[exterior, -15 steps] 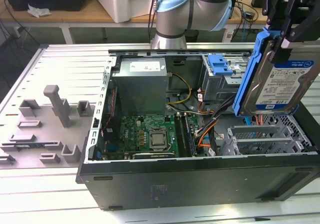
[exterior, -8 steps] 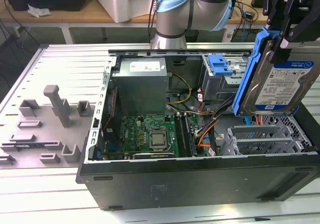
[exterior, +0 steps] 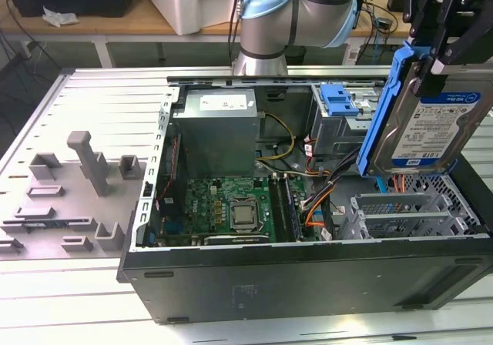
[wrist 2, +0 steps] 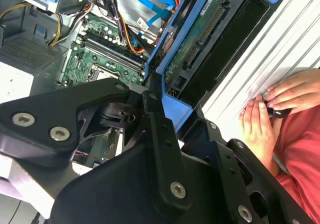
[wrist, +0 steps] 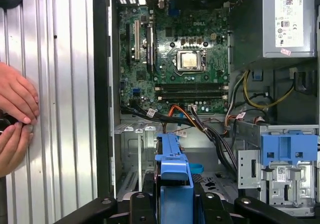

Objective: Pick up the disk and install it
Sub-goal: 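Insert the disk into the insertion slot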

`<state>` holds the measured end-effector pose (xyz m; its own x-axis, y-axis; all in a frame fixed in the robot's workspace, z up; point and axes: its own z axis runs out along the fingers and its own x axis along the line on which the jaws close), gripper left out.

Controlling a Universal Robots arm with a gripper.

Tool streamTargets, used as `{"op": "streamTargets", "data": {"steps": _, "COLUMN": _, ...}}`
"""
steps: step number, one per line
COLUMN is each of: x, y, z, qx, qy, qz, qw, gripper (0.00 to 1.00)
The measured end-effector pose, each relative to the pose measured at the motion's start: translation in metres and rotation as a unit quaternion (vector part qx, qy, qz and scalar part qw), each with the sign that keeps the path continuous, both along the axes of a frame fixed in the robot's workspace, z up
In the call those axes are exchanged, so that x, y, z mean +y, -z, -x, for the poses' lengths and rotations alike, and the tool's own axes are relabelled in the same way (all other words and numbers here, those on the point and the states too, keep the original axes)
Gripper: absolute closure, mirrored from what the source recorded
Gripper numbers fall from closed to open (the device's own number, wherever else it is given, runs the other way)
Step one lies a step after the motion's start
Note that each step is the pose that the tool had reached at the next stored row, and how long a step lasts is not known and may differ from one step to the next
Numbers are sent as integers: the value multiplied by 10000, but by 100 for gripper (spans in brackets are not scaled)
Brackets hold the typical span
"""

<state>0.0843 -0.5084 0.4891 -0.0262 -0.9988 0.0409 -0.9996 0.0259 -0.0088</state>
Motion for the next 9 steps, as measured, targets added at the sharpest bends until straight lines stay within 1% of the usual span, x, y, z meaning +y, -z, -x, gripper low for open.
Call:
{"op": "streamTargets", "data": {"steps": 1, "x": -13, "y": 0, "z": 0, "qx": 0, "qy": 0, "qz": -3, "qw": 10000, "gripper": 64}}
{"op": "streamTargets", "data": {"steps": 2, "x": -37, "y": 0, "z": 0, "qx": 0, "qy": 0, "qz": -19, "qw": 10000, "gripper": 64}}
{"op": "streamTargets", "data": {"steps": 4, "x": -64, "y": 0, "z": 0, "qx": 0, "qy": 0, "qz": -56, "qw": 10000, "gripper": 64}}
{"op": "streamTargets", "data": {"steps": 5, "x": -85, "y": 0, "z": 0, "qx": 0, "qy": -1, "qz": -87, "qw": 10000, "gripper": 64}}
{"op": "streamTargets", "data": {"steps": 6, "x": -97, "y": 0, "z": -1, "qx": 0, "qy": -2, "qz": -102, "qw": 9999, "gripper": 64}}
{"op": "streamTargets", "data": {"steps": 8, "x": -117, "y": 0, "z": -2, "qx": 1, "qy": -2, "qz": -113, "qw": 9999, "gripper": 64}}
{"op": "streamTargets", "data": {"steps": 9, "x": -117, "y": 0, "z": -3, "qx": 1, "qy": -2, "qz": -112, "qw": 9999, "gripper": 64}}
